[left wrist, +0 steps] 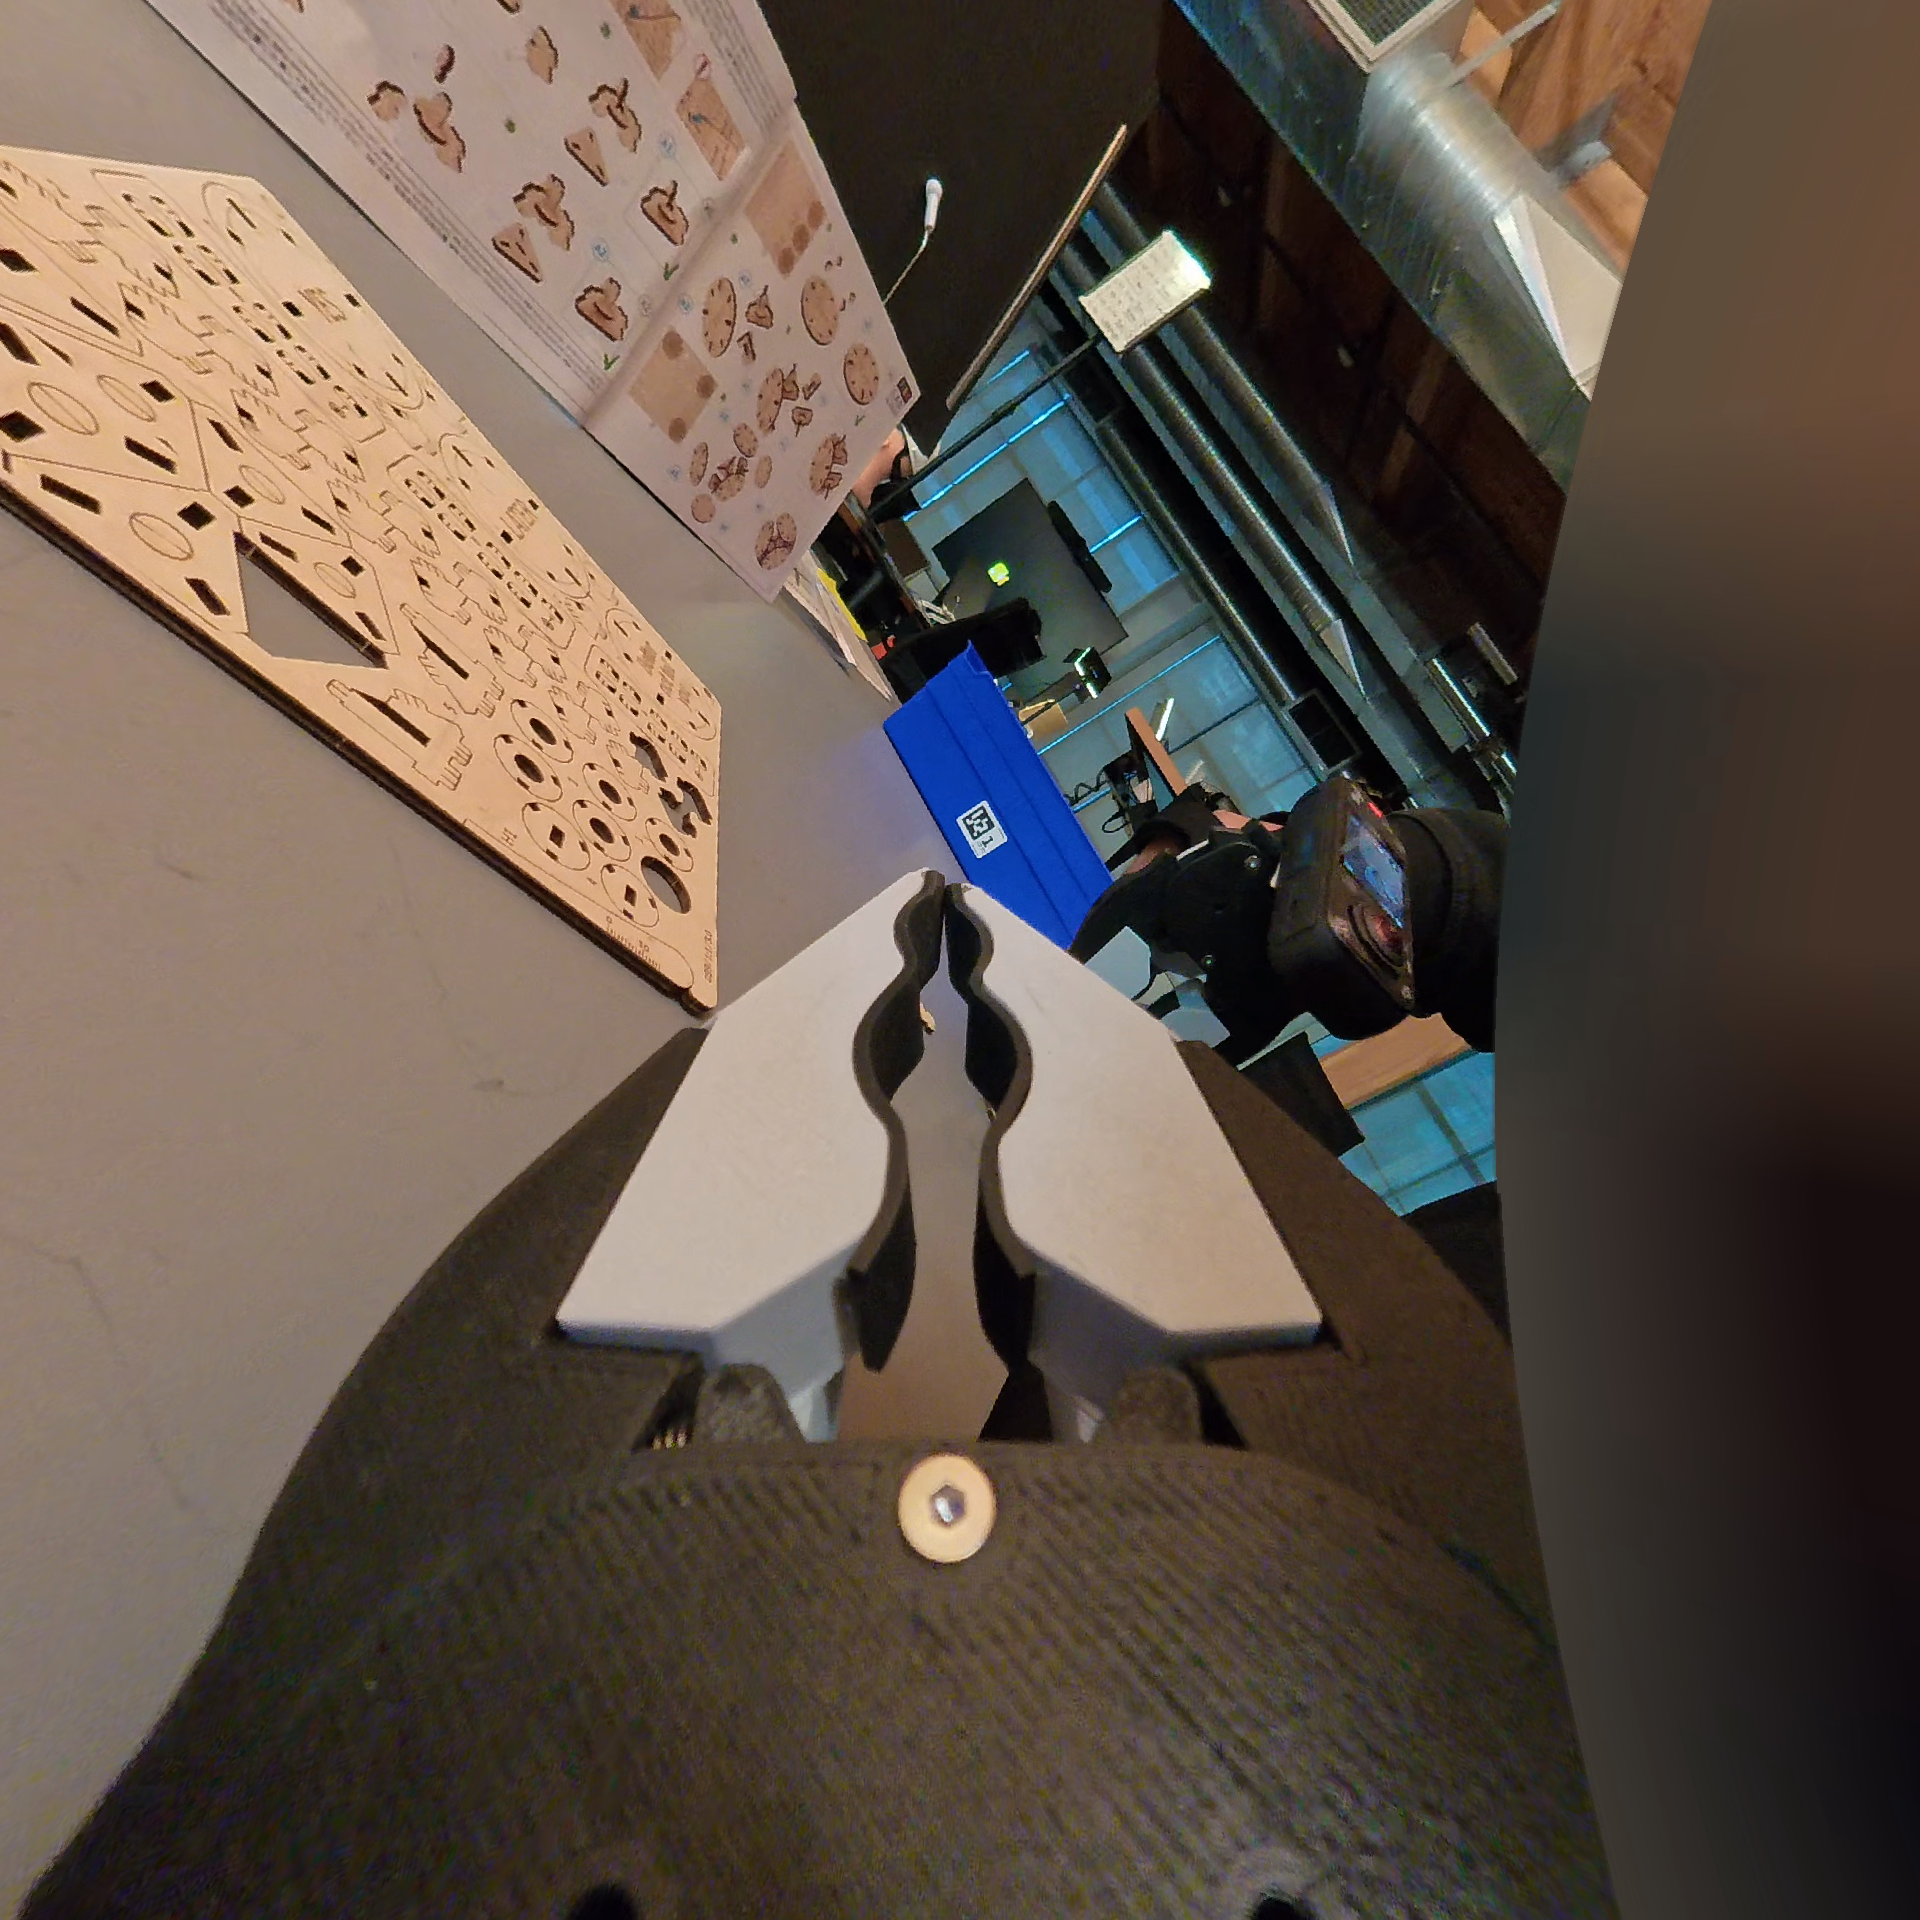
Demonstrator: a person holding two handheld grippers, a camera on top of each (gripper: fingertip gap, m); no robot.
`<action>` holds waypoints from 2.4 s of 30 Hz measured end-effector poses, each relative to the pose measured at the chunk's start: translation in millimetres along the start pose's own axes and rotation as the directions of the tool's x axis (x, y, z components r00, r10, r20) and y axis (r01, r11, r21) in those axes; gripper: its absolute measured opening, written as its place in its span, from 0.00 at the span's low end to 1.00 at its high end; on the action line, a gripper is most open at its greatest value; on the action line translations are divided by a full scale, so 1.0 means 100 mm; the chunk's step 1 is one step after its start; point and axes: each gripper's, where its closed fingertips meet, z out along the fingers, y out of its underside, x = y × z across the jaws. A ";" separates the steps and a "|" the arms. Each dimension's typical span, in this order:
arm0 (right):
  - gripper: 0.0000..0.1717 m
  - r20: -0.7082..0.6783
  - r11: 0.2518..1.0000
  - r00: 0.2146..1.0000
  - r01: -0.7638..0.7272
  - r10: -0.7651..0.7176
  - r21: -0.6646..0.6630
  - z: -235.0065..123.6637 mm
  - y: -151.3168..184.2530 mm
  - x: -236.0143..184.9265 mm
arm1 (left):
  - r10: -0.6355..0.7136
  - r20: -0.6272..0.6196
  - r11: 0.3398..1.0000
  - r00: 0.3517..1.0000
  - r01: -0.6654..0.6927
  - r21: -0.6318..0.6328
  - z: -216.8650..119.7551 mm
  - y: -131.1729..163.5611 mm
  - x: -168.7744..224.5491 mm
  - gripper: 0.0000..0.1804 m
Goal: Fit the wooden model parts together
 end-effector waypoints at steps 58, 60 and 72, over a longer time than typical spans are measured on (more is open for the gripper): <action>0.06 -0.232 0.793 0.849 -0.299 0.476 0.531 -0.13 -0.17 0.29 | 0.158 -0.047 0.906 0.986 -0.164 -0.391 0.61 1.02 0.29 0.01; 0.06 -0.248 0.799 0.859 -0.261 0.448 0.542 -0.17 -0.21 0.30 | 0.161 -0.046 0.907 0.986 -0.166 -0.386 0.61 1.01 0.29 0.01; 0.06 -0.337 0.871 0.892 -0.116 0.303 0.478 -0.14 -0.17 0.29 | 0.089 -0.084 0.933 0.992 -0.113 -0.342 0.57 0.91 0.32 0.01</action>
